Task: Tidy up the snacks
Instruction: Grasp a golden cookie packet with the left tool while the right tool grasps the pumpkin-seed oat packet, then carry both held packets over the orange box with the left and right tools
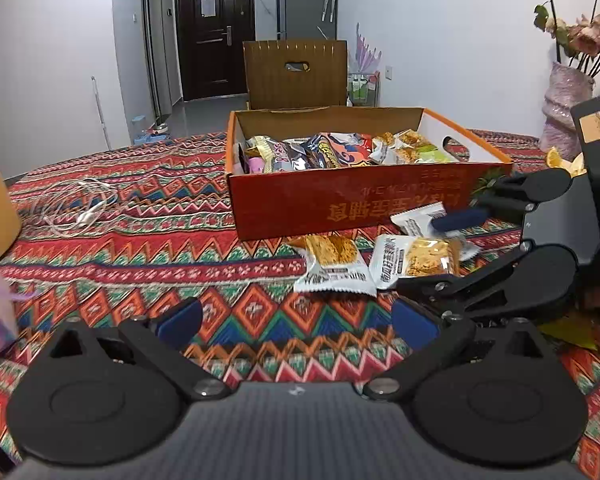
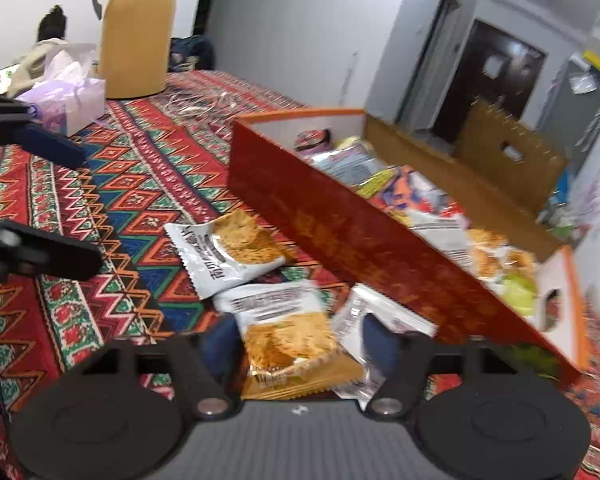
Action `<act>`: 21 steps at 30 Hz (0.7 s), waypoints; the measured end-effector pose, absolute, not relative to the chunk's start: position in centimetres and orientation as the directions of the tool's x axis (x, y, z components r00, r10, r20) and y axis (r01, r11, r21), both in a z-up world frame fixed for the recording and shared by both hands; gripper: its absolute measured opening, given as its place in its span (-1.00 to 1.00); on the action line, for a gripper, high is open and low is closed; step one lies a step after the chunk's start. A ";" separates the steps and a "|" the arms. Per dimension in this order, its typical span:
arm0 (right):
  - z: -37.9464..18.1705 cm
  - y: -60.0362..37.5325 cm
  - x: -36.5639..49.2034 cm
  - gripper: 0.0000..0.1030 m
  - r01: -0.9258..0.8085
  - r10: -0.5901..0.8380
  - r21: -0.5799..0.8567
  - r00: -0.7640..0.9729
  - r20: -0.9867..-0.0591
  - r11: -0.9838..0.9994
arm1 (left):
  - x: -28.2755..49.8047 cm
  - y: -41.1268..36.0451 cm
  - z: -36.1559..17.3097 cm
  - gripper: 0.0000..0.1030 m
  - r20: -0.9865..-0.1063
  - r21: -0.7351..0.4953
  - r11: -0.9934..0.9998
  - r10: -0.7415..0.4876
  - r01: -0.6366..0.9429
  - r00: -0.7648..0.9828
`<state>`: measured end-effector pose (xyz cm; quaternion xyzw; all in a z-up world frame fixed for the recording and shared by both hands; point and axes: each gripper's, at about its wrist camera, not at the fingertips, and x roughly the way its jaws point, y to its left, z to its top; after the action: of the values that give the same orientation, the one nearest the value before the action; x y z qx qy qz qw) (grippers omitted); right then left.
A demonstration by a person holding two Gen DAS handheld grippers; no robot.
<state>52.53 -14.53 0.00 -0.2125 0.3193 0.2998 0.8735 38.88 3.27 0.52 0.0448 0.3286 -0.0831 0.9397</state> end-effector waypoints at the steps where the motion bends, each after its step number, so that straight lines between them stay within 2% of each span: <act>1: 0.0 -14.8 52.9 -0.08 -0.672 0.420 -0.135 0.593 -0.687 0.728 | 39.7 3.1 0.2 0.99 -0.631 0.026 0.982 -0.130 0.189 0.765; 3: 0.1 -15.5 53.2 -0.18 -0.666 0.435 -0.076 0.564 -0.701 0.742 | 41.1 2.6 -0.4 0.97 -0.638 0.013 0.982 -0.136 0.188 0.758; 8: 1.9 -19.2 52.1 -0.20 -0.590 0.411 -0.075 0.643 -0.646 0.804 | 44.6 0.1 -1.7 0.77 -0.637 0.010 0.982 -0.140 0.189 0.758; 10: 2.8 -21.1 51.5 -0.20 -0.549 0.389 -0.079 0.679 -0.622 0.832 | 45.7 -0.9 -2.2 0.55 -0.635 0.040 0.981 -0.120 0.188 0.763; 14: 3.8 -24.2 49.9 -0.20 -0.491 0.357 -0.077 0.722 -0.592 0.868 | 47.4 -1.5 -3.4 0.26 -0.659 0.040 0.985 -0.101 0.169 0.745; 15: 3.9 -24.6 49.5 -0.20 -0.483 0.351 -0.077 0.728 -0.589 0.872 | 47.4 -1.3 -3.5 -0.01 -0.651 0.019 0.988 -0.104 0.153 0.752; 16: 4.0 -24.9 49.1 -0.20 -0.477 0.349 -0.074 0.731 -0.587 0.875 | 47.2 -1.3 -3.4 -0.14 -0.648 0.024 0.988 -0.098 0.150 0.755; 21: 4.5 -26.5 46.3 -0.20 -0.451 0.342 -0.051 0.743 -0.576 0.891 | 44.7 -2.0 -2.3 -0.20 -0.674 0.059 0.982 -0.094 0.180 0.732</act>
<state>46.30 -26.53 4.46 -0.0940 0.2884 0.2134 0.9287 44.67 -2.01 -2.32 0.0603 0.3582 -0.0737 0.9288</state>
